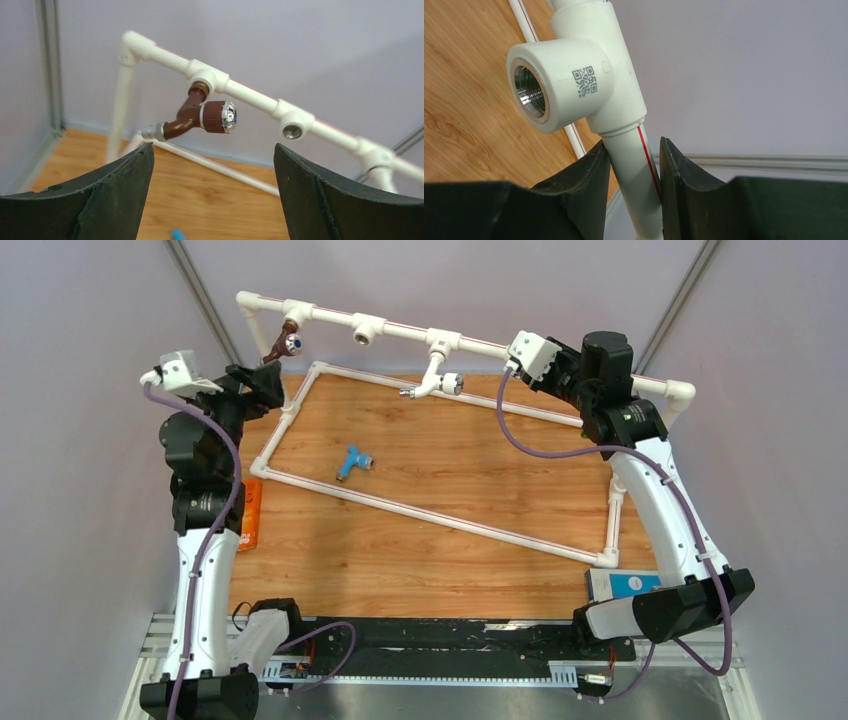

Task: Install the water faucets

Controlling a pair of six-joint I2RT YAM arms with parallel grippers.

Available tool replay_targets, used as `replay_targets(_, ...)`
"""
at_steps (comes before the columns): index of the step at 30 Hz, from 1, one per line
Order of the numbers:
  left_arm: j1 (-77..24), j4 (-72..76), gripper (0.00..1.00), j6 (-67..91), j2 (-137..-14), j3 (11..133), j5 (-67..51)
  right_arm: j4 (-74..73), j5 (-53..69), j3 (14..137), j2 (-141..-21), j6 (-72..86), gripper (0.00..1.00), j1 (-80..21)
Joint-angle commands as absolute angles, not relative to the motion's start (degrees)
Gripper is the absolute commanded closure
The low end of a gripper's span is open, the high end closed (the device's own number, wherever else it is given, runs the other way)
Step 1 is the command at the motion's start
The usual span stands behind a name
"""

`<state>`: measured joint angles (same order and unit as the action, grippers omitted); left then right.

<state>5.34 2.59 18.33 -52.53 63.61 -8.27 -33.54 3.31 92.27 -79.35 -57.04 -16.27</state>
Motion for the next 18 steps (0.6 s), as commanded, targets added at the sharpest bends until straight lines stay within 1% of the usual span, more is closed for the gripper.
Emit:
replay_targets(1, 5.71, 2.82, 0.06, 56.01, -52.99, 61.70, -1.32, -37.09, 8.88, 91.41, -81.12, -47.81, 1.00, -17.93)
replay_targets(6, 5.71, 2.55, 0.07, 74.25, -57.03, 61.61, -2.89, -37.09, 8.96, 91.06, -81.04, -47.81, 1.00, -17.93)
replay_targets(10, 5.71, 5.79, 0.07, 88.38, -60.98, 60.74, -4.48, -37.09, 8.96, 91.23, -81.21, -47.81, 1.00, -18.02)
replay_targets(12, 5.71, 7.12, 0.07, 91.82, -62.74, 60.47, -4.40, -37.09, 8.79, 91.32, -81.21, -47.90, 1.00, -17.93)
replay_targets(18, 5.71, 12.65, 0.08, 94.91, -67.57, 61.25, -2.20, -37.18, 7.74, 91.14, -81.03, -48.08, 1.00, -18.02)
